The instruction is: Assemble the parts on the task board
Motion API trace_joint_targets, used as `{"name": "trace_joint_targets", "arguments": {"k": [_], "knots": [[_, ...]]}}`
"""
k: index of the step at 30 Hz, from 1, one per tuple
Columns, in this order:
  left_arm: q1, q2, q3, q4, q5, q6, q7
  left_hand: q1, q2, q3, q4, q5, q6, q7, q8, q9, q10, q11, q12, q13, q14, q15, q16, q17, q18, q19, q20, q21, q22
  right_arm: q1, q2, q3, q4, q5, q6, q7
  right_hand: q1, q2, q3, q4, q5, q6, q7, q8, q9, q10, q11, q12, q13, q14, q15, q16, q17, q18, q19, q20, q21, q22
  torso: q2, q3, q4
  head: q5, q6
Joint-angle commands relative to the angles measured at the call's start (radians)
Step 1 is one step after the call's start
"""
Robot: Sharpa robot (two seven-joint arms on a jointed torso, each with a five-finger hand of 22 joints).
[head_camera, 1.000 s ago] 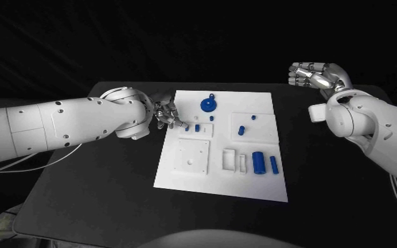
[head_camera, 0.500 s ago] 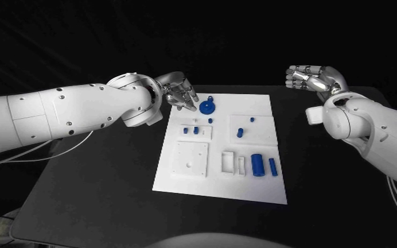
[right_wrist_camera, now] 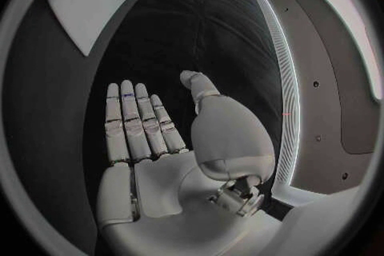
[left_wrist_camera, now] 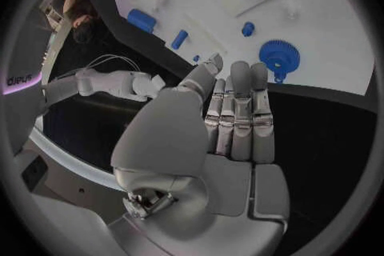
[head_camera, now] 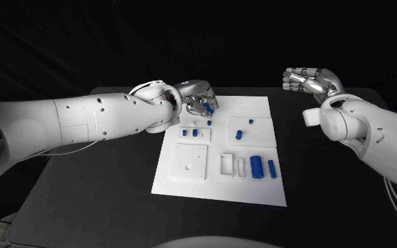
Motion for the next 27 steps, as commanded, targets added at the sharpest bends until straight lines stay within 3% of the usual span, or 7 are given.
{"name": "trace_joint_targets", "arguments": {"k": [1, 4, 11, 21, 27], "knots": [[-0.010, 0.020, -0.001, -0.024, -0.143, 0.011, 0.059, -0.015, -0.007, -0.006, -0.004, -0.003, -0.012, 0.002, -0.003, -0.002, -0.016, -0.001, -0.002, -0.001, 0.012, -0.002, 0.020, 0.010, 0.010, 0.014, 0.001, 0.008, 0.020, 0.000, 0.000, 0.001, 0.005, -0.006, 0.019, 0.010, -0.004, 0.001, 0.005, -0.001, 0.005, -0.001, 0.002, -0.004, -0.001, -0.004, -0.004, -0.004, -0.001, -0.005, 0.002, -0.003, -0.001, 0.013, -0.001, 0.002, 0.002, -0.001, 0.001, 0.0011, 0.0005, -0.003, 0.002], [-0.020, 0.037, -0.001, -0.044, -0.174, 0.017, 0.064, -0.019, -0.020, -0.029, 0.007, -0.009, -0.026, -0.001, -0.003, -0.001, -0.041, 0.002, -0.001, 0.000, 0.018, -0.003, 0.040, 0.016, 0.009, 0.027, 0.002, 0.006, 0.015, 0.000, -0.002, 0.001, 0.009, -0.006, 0.017, 0.011, -0.006, 0.002, 0.007, -0.001, 0.006, -0.001, 0.002, -0.004, -0.001, -0.004, -0.004, -0.004, -0.002, -0.004, 0.002, -0.003, -0.001, 0.013, 0.000, 0.002, 0.002, -0.001, 0.001, 0.0015, 0.0012, -0.004, 0.001], [-0.036, 0.061, -0.001, -0.073, -0.207, 0.043, 0.068, 0.004, -0.023, -0.061, 0.039, -0.001, -0.035, 0.000, -0.002, -0.001, -0.058, 0.003, -0.001, 0.000, 0.017, -0.004, 0.094, 0.026, 0.009, 0.048, 0.000, 0.005, 0.021, 0.000, -0.004, 0.001, 0.012, -0.006, 0.017, 0.012, -0.006, 0.002, 0.007, -0.001, 0.006, -0.001, 0.002, -0.004, -0.001, -0.004, -0.004, -0.004, -0.002, -0.004, 0.002, -0.003, -0.001, 0.013, 0.000, 0.002, 0.002, -0.001, 0.001, 0.0002, -0.0014, -0.005, -0.003], [-0.046, 0.079, -0.001, -0.100, -0.231, 0.087, 0.055, -0.016, -0.017, -0.008, 0.025, 0.014, -0.038, 0.006, -0.003, -0.003, -0.036, -0.003, -0.002, -0.001, 0.037, -0.009, 0.165, 0.029, 0.014, 0.043, -0.005, 0.076, 0.022, 0.000, -0.004, 0.001, 0.015, -0.006, 0.017, 0.012, -0.009, 0.002, 0.008, -0.002, 0.006, 0.000, 0.002, -0.004, -0.001, -0.004, -0.004, -0.004, -0.002, -0.004, 0.002, -0.003, -0.001, 0.013, 0.000, 0.002, 0.002, -0.001, 0.000, 0.0007, 0.0004, -0.007, -0.003], [-0.051, 0.087, -0.001, -0.118, -0.244, 0.096, 0.046, -0.026, -0.015, 0.020, 0.016, 0.015, -0.034, 0.005, -0.003, -0.003, -0.033, -0.004, -0.002, -0.001, 0.060, -0.003, 0.185, 0.027, 0.027, 0.040, 0.003, 0.103, 0.022, 0.000, -0.004, 0.001, 0.016, -0.006, 0.017, 0.012, -0.009, 0.002, 0.008, -0.002, 0.006, 0.000, 0.002, -0.004, -0.001, -0.004, -0.004, -0.004, -0.002, -0.004, 0.002, -0.003, -0.001, 0.013, 0.000, 0.002, 0.002, -0.001, 0.000, 0.0002, 0.0003, -0.008, -0.004]]}}
